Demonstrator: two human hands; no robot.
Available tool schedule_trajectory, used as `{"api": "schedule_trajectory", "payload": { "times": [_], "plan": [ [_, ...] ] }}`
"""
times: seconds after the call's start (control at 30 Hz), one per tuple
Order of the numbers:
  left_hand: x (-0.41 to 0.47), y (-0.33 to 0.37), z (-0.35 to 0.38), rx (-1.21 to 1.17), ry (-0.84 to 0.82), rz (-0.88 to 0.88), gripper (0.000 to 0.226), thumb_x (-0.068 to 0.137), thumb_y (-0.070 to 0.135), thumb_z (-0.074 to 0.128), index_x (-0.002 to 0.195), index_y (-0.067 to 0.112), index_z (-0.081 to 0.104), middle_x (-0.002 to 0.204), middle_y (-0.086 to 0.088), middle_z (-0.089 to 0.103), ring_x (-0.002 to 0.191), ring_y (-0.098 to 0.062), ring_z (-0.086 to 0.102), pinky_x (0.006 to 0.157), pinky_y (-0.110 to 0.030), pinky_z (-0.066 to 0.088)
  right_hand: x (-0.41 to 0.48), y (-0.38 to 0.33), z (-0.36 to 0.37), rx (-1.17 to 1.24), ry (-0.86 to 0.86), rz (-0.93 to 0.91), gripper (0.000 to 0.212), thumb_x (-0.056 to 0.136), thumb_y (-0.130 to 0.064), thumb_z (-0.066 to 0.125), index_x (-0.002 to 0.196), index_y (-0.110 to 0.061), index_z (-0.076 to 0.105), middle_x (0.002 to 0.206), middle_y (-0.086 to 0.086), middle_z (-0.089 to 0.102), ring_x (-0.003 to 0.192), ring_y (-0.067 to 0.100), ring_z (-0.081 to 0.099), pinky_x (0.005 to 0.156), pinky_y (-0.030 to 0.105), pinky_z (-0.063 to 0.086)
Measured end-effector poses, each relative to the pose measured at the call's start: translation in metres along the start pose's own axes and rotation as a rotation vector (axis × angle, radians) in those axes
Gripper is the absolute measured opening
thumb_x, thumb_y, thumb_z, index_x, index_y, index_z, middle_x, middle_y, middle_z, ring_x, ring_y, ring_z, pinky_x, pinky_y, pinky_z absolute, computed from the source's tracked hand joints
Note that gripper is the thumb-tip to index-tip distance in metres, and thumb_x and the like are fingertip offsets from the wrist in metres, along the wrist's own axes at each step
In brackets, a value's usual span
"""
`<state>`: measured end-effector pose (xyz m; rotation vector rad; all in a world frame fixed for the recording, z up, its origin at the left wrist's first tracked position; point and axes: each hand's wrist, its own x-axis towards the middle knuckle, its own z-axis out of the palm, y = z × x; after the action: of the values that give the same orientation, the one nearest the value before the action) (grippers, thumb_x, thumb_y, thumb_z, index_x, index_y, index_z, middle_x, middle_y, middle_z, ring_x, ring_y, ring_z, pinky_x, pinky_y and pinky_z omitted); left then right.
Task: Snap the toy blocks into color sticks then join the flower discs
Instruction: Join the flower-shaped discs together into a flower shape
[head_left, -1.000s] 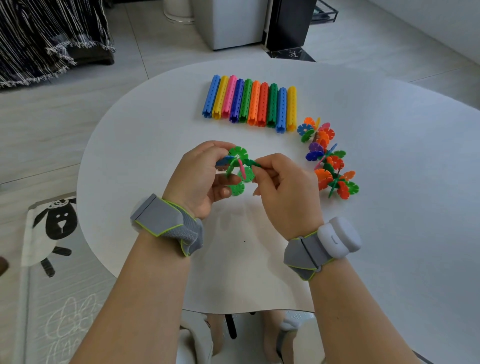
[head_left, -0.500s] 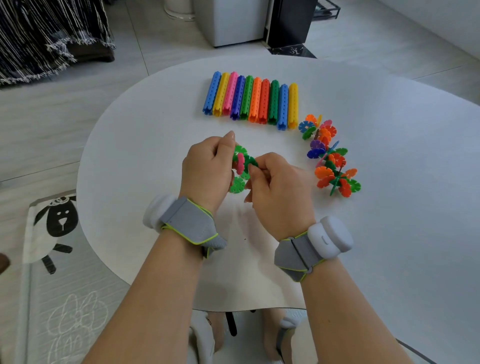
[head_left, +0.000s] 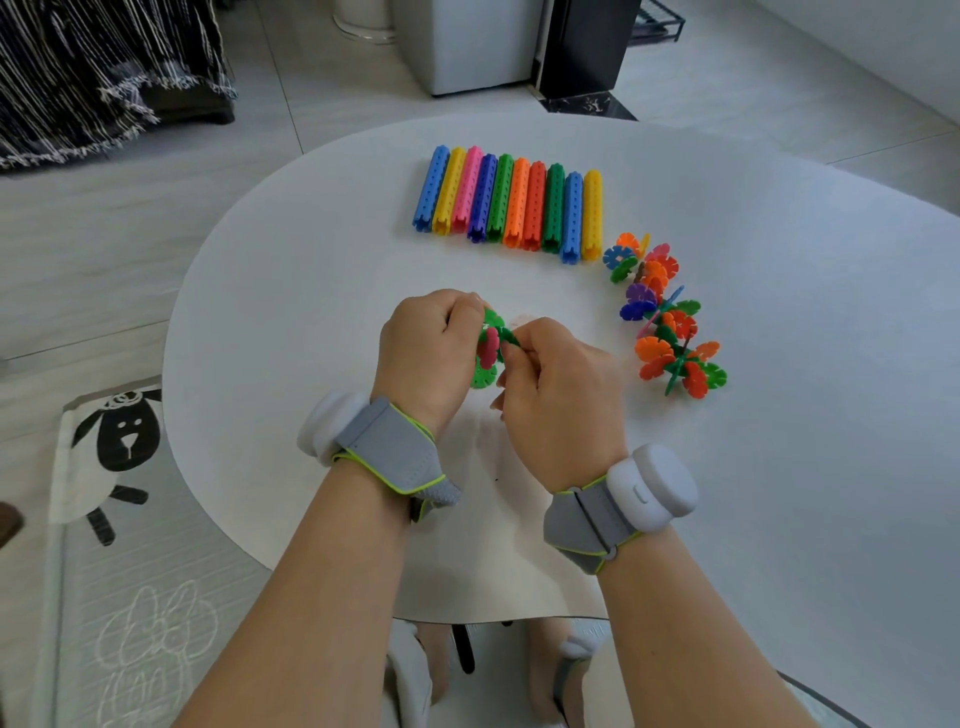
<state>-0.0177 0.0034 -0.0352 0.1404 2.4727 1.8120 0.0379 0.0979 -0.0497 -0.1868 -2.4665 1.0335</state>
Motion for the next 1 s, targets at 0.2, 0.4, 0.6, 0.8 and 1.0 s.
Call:
{"api": "schedule_trajectory", "payload": {
  "times": [0.2, 0.4, 0.6, 0.8, 1.0],
  "plan": [
    [0.003, -0.001, -0.004, -0.093, -0.049, -0.076, 0.037, 0.092, 0.038, 0.052, 0.088, 0.004, 0.065, 0.061, -0.002, 0.055, 0.052, -0.015, 0.043, 0.053, -0.028, 0.039, 0.009, 0.002, 0.000, 0.007, -0.049, 0.015, 0.017, 0.092, -0.016, 0.053, 0.090, -0.005, 0.066, 0.074, 0.008, 0.067, 0.064, 0.027, 0.065, 0.062, 0.043, 0.054],
    [0.009, -0.004, -0.027, -0.303, 0.034, -0.208, 0.020, 0.084, 0.006, 0.065, 0.093, 0.014, 0.048, 0.073, -0.007, 0.056, 0.048, -0.006, 0.049, 0.043, -0.017, 0.035, 0.020, 0.009, -0.010, -0.210, -0.183, 0.097, 0.037, 0.093, -0.025, 0.055, 0.130, -0.023, 0.054, 0.111, -0.004, 0.058, 0.103, 0.017, 0.051, 0.082, 0.022, 0.034],
    [0.009, -0.007, -0.036, -0.325, 0.005, -0.238, 0.002, 0.087, 0.015, 0.063, 0.088, 0.017, 0.062, 0.074, 0.000, 0.058, 0.062, -0.007, 0.052, 0.057, -0.021, 0.043, 0.029, 0.010, -0.006, -0.378, -0.301, 0.208, 0.041, 0.094, -0.042, 0.051, 0.132, -0.028, 0.051, 0.127, -0.001, 0.047, 0.120, 0.023, 0.037, 0.090, 0.028, 0.030],
    [0.010, 0.000, -0.041, -0.553, 0.023, -0.325, 0.003, 0.094, 0.014, 0.052, 0.093, 0.016, 0.050, 0.096, -0.012, 0.051, 0.080, -0.027, 0.060, 0.065, -0.034, 0.059, 0.038, 0.006, 0.004, -0.390, -0.310, 0.197, 0.043, 0.091, -0.046, 0.054, 0.130, -0.029, 0.052, 0.124, -0.002, 0.048, 0.117, 0.023, 0.038, 0.089, 0.028, 0.030],
    [0.010, -0.002, -0.044, -0.516, -0.036, -0.346, 0.004, 0.095, 0.016, 0.051, 0.097, 0.014, 0.047, 0.090, -0.011, 0.052, 0.067, -0.022, 0.063, 0.053, -0.028, 0.056, 0.043, 0.009, 0.005, -0.395, -0.283, 0.285, 0.037, 0.097, -0.032, 0.046, 0.133, -0.026, 0.050, 0.130, 0.004, 0.046, 0.121, 0.027, 0.038, 0.096, 0.034, 0.034]
  ]
}}
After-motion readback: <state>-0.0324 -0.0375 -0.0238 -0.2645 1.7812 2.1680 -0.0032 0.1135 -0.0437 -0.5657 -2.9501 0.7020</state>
